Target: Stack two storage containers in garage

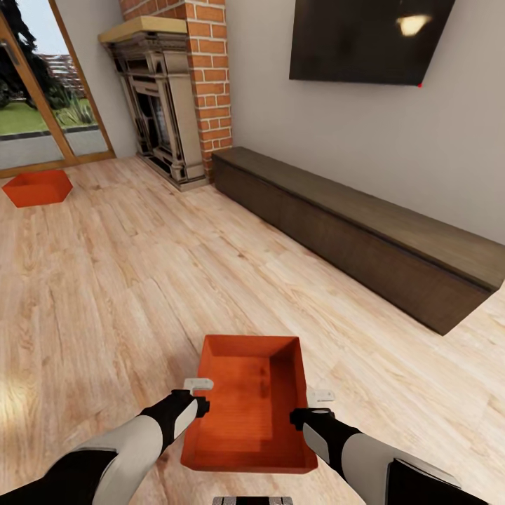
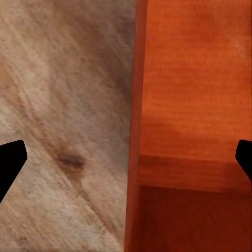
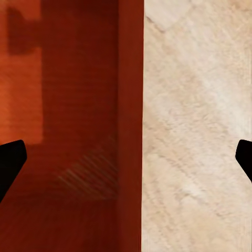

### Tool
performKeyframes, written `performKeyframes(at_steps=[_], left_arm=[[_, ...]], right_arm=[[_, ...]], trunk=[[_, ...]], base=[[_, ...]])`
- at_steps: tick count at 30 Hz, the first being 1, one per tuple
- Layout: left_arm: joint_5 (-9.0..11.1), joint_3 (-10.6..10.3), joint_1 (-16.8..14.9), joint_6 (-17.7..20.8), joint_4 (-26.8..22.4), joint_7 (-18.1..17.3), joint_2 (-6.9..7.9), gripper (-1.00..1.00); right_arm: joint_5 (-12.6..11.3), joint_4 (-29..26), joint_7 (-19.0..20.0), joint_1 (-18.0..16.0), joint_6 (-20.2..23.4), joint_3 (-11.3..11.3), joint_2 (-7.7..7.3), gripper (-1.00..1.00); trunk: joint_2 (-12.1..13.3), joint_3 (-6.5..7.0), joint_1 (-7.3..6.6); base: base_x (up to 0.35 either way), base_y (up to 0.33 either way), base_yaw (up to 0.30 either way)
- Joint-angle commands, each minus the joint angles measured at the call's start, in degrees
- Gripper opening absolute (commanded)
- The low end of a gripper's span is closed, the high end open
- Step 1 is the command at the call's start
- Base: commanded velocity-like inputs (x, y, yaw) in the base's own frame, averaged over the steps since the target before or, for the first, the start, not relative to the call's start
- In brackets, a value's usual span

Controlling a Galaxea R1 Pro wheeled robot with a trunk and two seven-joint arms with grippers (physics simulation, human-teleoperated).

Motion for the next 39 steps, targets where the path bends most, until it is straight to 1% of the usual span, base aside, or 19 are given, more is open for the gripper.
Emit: performKeyframes(at_steps=[1, 28, 31, 39], left_arm=[[0.01, 0.10, -0.01, 0.32, -0.12, 0.20, 0.00, 1.00], [0.01, 0.12, 0.01, 0.32, -0.12, 0.22, 0.02, 1.00], [0.01, 0.10, 0.00, 0.31, -0.12, 0.27, 0.02, 1.00], [-0.07, 0.08, -0.03, 0.26, -0.12, 0.48, -0.03, 1.00]], right_arm=[[-0.20, -0.13, -0.37, -0.03, 0.34, 0.45, -0.02, 1.00], [-0.18, -0.13, -0.37, -0.03, 0.34, 0.52, -0.10, 1.00], [-0.18, -0.13, -0.37, -0.03, 0.34, 0.53, -0.10, 1.00], [-0.18, -0.13, -0.37, -0.03, 0.34, 0.46, -0.11, 1.00]], trunk=[[-0.43, -0.23, 0.21], [-11.26, -5.07, 6.14], [-11.30, -5.74, 6.22], [-11.30, -5.74, 6.22]], base=[[0.000, 0.000, 0.000], [0.000, 0.000, 0.000], [0.000, 0.000, 0.000], [0.000, 0.000, 0.000]])
